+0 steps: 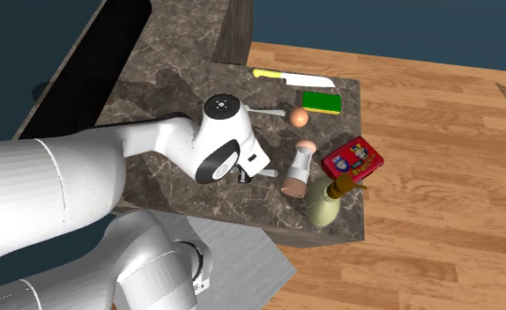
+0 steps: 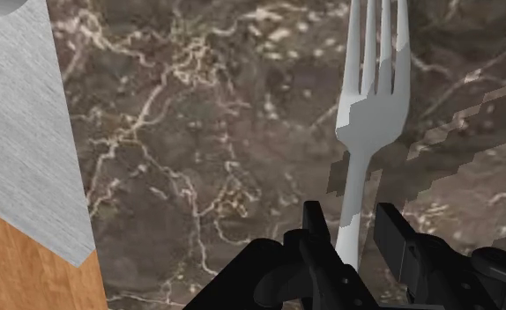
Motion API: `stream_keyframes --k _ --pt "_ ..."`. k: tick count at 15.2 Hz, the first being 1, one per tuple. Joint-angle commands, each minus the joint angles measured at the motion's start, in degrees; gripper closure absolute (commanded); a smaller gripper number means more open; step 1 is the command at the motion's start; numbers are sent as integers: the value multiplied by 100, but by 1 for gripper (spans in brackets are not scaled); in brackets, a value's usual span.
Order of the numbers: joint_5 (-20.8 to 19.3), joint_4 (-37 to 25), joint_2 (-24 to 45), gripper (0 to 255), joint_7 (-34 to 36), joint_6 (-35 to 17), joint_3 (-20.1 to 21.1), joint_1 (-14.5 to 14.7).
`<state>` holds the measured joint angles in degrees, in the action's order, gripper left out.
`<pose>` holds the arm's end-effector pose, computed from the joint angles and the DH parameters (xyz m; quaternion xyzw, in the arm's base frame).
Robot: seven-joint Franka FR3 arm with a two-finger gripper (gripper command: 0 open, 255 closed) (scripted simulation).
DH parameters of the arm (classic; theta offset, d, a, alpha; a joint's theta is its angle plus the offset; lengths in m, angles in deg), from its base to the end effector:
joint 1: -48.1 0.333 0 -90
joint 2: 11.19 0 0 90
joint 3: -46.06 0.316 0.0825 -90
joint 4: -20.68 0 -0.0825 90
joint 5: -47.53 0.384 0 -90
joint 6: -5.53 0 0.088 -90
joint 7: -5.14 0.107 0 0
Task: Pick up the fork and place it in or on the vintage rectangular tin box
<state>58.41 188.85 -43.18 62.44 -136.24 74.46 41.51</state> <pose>0.3112 0.0944 0.3095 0.9135 -0.4001 0.0644 0.0345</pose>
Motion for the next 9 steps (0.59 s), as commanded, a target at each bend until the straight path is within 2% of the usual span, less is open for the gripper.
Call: stream_keyframes --k 1,7,9 --pt "0 0 0 255 0 0 0 0" --pt "0 0 1 255 0 -1 0 0" --pt "10 -63 -177 255 -42 239 -69 38"
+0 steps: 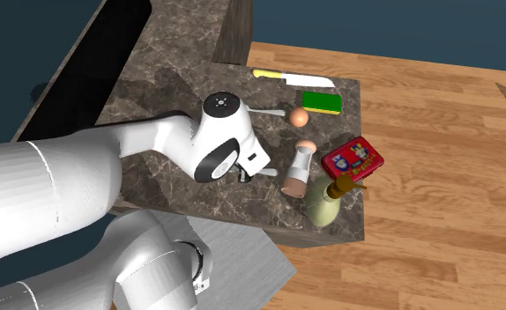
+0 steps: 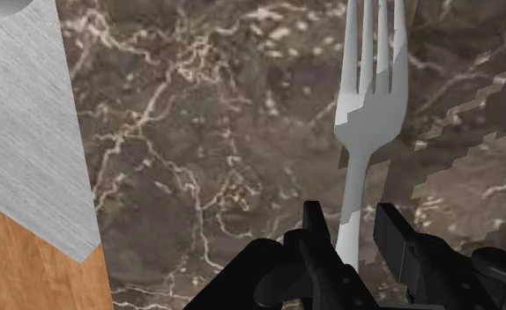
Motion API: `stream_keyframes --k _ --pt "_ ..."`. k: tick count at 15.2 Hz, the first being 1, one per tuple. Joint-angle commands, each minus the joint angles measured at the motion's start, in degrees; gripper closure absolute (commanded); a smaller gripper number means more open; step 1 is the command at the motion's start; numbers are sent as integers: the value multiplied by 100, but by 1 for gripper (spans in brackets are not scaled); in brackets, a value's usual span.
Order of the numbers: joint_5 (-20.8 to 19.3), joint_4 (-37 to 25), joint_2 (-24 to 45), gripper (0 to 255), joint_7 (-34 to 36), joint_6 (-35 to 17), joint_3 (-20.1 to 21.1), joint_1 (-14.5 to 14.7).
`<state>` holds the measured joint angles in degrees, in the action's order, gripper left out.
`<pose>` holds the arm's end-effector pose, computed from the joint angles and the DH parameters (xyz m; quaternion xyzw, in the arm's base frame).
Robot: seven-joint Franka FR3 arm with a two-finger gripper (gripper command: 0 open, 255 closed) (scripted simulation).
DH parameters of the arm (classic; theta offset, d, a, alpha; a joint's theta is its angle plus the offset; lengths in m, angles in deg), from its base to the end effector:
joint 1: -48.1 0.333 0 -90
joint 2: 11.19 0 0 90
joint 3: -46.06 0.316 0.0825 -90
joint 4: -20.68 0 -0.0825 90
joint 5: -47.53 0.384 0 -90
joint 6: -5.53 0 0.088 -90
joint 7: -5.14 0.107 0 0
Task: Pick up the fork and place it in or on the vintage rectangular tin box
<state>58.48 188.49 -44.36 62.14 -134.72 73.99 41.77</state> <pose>0.3110 0.0942 0.3162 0.9136 -0.4001 0.0645 0.0345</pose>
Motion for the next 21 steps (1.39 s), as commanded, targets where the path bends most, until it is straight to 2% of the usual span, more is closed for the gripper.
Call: stream_keyframes --k 1,11,21 --pt "4 -61 -144 255 -31 205 -55 28" --pt "-56 -488 -817 255 -175 1294 -343 100" --pt "-178 -1046 -1214 255 -271 2240 -576 84"
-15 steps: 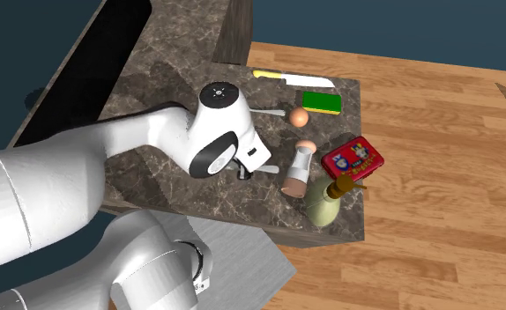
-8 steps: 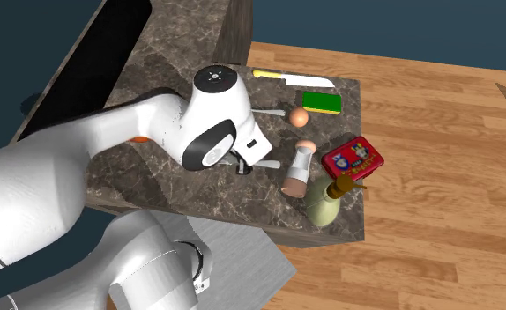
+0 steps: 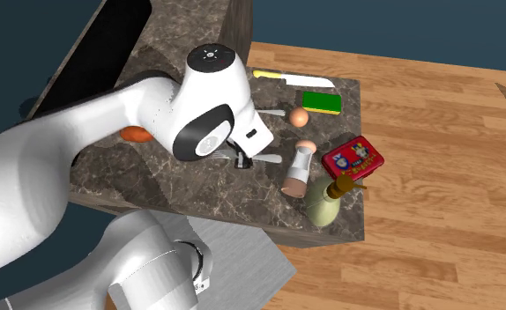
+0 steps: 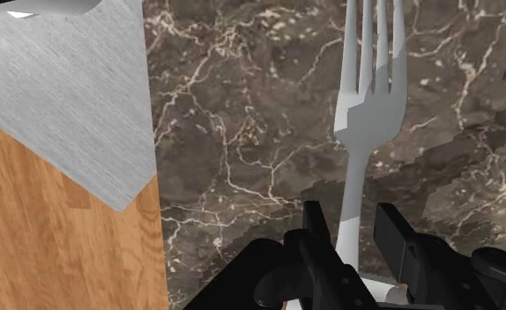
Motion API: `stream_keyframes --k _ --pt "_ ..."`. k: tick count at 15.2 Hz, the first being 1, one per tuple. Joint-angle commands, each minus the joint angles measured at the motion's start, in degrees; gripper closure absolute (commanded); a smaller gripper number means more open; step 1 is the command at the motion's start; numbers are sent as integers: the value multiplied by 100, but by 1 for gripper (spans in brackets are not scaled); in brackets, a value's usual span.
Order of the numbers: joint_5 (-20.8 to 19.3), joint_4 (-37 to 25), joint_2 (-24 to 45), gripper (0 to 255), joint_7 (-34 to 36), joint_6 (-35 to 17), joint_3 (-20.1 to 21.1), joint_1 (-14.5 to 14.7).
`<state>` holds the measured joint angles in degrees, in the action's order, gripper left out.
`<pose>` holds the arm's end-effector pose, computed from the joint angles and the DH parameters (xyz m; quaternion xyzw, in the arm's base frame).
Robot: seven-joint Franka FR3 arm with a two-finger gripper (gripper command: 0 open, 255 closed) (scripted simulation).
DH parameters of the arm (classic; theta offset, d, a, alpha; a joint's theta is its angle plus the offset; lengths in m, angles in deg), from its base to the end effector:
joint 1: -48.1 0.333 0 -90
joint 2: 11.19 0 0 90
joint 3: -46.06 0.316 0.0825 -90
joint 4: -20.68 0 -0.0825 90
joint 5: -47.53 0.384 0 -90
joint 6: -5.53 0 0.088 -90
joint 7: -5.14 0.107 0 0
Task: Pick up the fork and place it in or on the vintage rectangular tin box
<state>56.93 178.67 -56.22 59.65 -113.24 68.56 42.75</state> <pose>0.3108 0.0956 0.4253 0.9136 -0.4000 0.0645 0.0344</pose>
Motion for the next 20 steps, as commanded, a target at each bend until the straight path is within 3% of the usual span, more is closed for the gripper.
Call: stream_keyframes --k 1,7,20 --pt "-36 -127 -53 255 -31 180 -55 -19" --pt "-115 -518 -170 255 -75 683 -170 -50" --pt "-1056 -2133 2435 255 -906 -335 -710 -1177"
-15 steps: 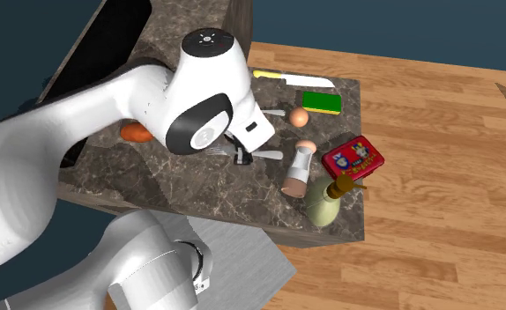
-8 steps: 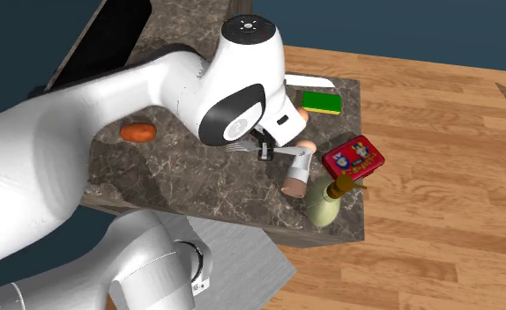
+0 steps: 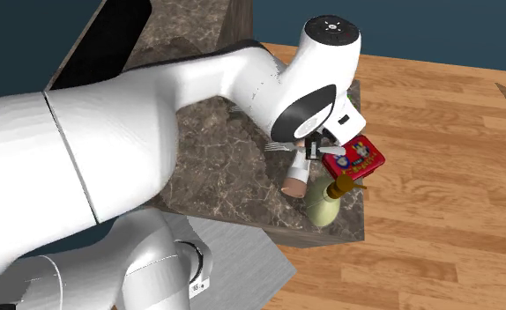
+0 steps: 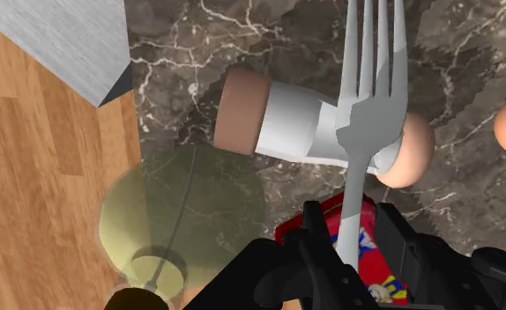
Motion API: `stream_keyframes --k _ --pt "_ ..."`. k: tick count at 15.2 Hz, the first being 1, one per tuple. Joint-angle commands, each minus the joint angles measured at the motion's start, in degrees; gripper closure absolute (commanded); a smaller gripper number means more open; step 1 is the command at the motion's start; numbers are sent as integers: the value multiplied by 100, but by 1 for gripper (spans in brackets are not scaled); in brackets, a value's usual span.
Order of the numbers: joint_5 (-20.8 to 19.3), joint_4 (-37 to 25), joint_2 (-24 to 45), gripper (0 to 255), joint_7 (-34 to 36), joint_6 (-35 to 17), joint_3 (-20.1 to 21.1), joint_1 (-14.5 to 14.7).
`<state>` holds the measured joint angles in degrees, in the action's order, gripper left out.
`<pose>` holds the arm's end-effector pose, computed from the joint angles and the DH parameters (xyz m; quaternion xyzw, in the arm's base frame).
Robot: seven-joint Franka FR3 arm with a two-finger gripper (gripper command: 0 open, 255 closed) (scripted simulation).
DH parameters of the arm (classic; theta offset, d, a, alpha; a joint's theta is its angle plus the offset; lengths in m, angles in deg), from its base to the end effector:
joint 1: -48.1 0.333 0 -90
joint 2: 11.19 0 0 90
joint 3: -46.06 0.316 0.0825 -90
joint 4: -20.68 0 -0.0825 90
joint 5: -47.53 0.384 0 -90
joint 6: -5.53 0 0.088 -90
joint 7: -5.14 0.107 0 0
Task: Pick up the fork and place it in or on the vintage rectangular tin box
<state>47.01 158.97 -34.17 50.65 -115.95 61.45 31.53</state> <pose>0.4359 -0.0047 0.4633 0.9135 -0.4003 0.0644 0.0345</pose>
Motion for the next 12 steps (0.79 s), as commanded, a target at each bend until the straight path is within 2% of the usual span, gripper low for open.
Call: stream_keyframes --k 1,12 --pt "-128 -333 433 255 -47 -97 -30 -115" --pt "-699 -2626 2664 255 -436 -16 -312 -540"
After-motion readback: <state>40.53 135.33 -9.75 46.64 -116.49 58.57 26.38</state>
